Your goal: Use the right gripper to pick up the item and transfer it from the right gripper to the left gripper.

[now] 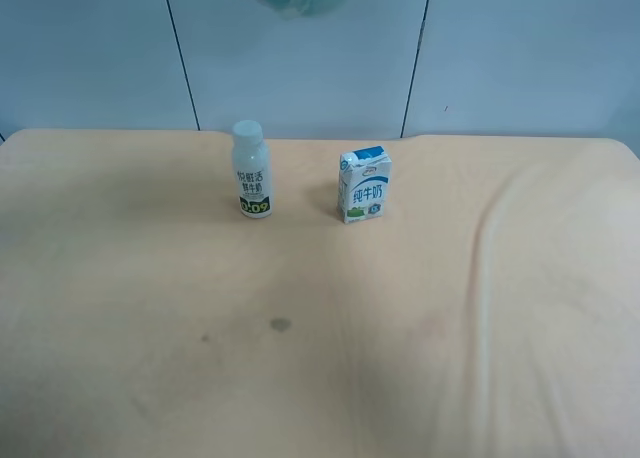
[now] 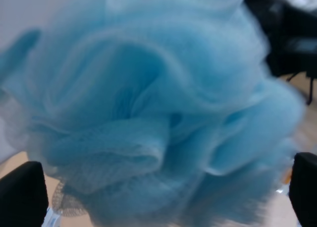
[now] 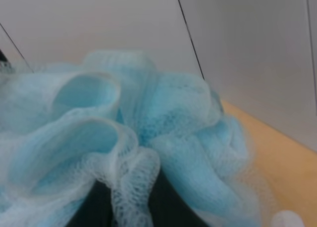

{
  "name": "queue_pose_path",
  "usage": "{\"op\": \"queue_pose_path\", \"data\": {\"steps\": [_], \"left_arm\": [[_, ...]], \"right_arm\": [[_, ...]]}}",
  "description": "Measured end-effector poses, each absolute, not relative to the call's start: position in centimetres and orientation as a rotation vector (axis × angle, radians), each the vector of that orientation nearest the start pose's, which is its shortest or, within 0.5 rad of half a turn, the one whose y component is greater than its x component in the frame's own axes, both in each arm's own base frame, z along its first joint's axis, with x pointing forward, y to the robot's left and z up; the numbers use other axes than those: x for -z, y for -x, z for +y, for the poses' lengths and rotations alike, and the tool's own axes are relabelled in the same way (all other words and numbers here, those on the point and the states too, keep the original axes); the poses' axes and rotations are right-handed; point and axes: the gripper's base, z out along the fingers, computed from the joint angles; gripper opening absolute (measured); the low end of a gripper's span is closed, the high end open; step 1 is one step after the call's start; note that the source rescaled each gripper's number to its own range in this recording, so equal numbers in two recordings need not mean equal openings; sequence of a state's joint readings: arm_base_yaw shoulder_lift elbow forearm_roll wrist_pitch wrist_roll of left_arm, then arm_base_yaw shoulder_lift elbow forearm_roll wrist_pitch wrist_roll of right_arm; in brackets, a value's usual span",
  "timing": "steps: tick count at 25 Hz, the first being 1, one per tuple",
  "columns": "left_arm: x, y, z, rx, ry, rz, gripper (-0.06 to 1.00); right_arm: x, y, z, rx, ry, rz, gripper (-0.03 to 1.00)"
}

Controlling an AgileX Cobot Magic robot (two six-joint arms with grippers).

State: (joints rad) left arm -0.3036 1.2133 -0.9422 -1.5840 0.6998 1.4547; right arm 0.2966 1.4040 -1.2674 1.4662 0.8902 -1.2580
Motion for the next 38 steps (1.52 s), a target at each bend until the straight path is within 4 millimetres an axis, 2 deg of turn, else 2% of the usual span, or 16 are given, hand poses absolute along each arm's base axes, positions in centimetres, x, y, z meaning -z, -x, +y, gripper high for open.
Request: {"op": "queue_pose_path", "data": {"steps": [6, 11, 13, 15, 17, 22, 23, 27, 28, 30, 33, 35, 38], "left_arm": [[-35.2, -23.5, -15.5, 0.898, -0.677, 1.675, 1.0], [-35.2, -23.7, -15.8, 0.89, -0.682, 1.649, 0.99], [-35.5, -23.7, -15.8, 0.885, -0.685, 1.638, 0.95], [-35.6, -23.7, -15.8, 0.886, -0.684, 1.636, 0.83], [-35.6, -23.7, -15.8, 0.884, -0.684, 1.635, 0.66], [-35.6, -23.8, -15.8, 0.875, -0.681, 1.637, 0.1], [-35.6, -23.8, -15.8, 0.872, -0.682, 1.636, 0.03], [-35.5, -23.9, -15.7, 0.861, -0.674, 1.641, 0.0], [-35.5, -23.9, -15.7, 0.857, -0.671, 1.643, 0.0], [-35.4, -24.0, -15.6, 0.835, -0.661, 1.652, 0.0], [-35.1, -24.3, -15.3, 0.777, -0.642, 1.69, 0.0], [-34.9, -24.5, -15.0, 0.714, -0.629, 1.724, 0.0], [-35.1, -24.5, -14.1, 0.606, -0.601, 1.753, 0.0]], "right_arm": [[-40.7, -26.6, 15.5, -1.084, 0.79, 1.633, 0.01], [-40.5, -26.6, 15.5, -1.066, 0.807, 1.647, 0.01], [-40.4, -26.6, 15.4, -1.064, 0.807, 1.664, 0.01], [-40.3, -26.6, 15.4, -1.06, 0.81, 1.667, 0.0], [-40.3, -26.6, 15.4, -1.061, 0.809, 1.67, 0.0], [-40.5, -26.6, 15.3, -1.049, 0.795, 1.668, 0.0], [-40.5, -26.6, 15.3, -1.043, 0.792, 1.667, 0.0], [-40.5, -26.7, 15.2, -1.017, 0.789, 1.672, 0.02], [-40.4, -26.7, 15.2, -1.005, 0.793, 1.676, 0.05], [-40.3, -26.8, 15.1, -0.977, 0.799, 1.683, 0.19], [-40.1, -26.8, 14.9, -0.918, 0.834, 1.701, 0.53], [-40.2, -26.5, 14.6, -0.858, 0.85, 1.713, 0.62], [-41.1, -25.5, 13.8, -0.764, 0.848, 1.733, 0.67]]}}
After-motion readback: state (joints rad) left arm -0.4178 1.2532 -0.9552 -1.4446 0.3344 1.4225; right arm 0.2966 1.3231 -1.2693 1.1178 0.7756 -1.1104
